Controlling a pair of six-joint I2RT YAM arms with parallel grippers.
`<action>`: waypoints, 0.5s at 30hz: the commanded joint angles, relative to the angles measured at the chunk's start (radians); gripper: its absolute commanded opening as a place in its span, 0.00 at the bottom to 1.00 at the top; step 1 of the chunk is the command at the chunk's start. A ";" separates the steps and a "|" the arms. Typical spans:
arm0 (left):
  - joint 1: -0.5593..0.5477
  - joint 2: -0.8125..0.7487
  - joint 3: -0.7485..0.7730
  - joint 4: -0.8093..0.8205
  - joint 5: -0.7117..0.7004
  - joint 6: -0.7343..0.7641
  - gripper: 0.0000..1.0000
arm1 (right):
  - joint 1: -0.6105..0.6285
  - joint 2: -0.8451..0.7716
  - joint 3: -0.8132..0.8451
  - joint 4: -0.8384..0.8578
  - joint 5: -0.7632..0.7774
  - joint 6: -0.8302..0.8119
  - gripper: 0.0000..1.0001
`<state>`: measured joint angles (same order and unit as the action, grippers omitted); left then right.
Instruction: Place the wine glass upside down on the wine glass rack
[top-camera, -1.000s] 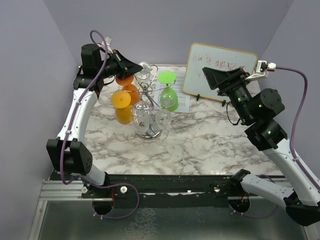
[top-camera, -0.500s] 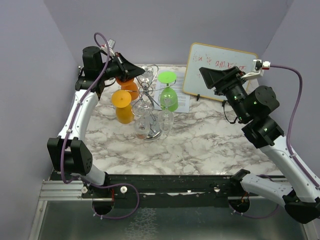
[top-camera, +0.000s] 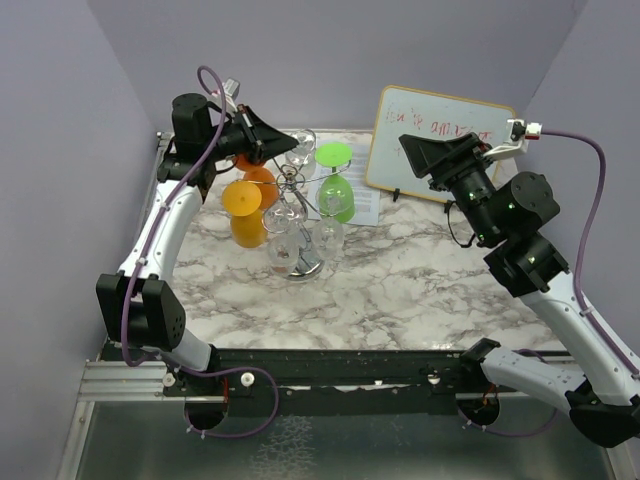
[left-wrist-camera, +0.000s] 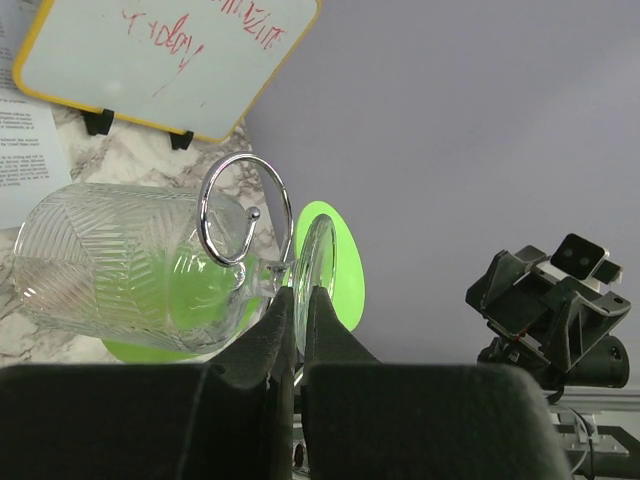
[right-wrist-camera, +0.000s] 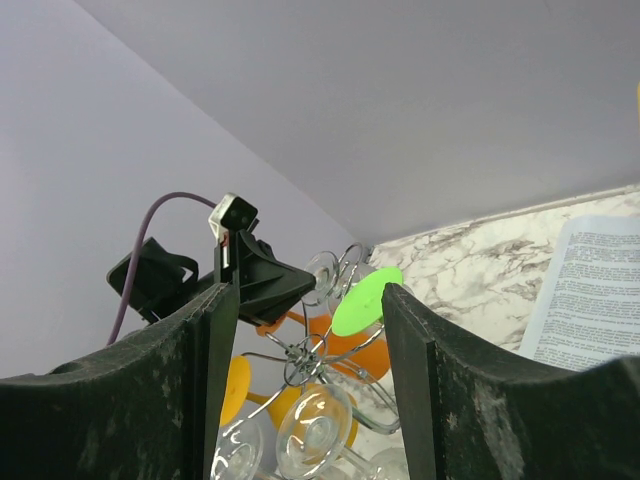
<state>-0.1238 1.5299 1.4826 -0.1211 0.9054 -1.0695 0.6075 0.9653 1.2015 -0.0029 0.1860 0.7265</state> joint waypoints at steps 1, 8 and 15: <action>-0.020 -0.001 0.040 0.110 0.012 -0.047 0.00 | 0.000 -0.018 0.002 -0.019 0.012 0.008 0.64; -0.049 0.035 0.079 0.161 -0.029 -0.080 0.00 | 0.000 -0.018 -0.003 -0.013 0.012 0.013 0.64; -0.050 0.053 0.105 0.143 -0.091 -0.077 0.00 | 0.000 -0.024 -0.008 -0.011 0.018 0.011 0.64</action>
<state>-0.1677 1.5833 1.5196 -0.0463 0.8616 -1.1294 0.6075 0.9581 1.2011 -0.0025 0.1864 0.7334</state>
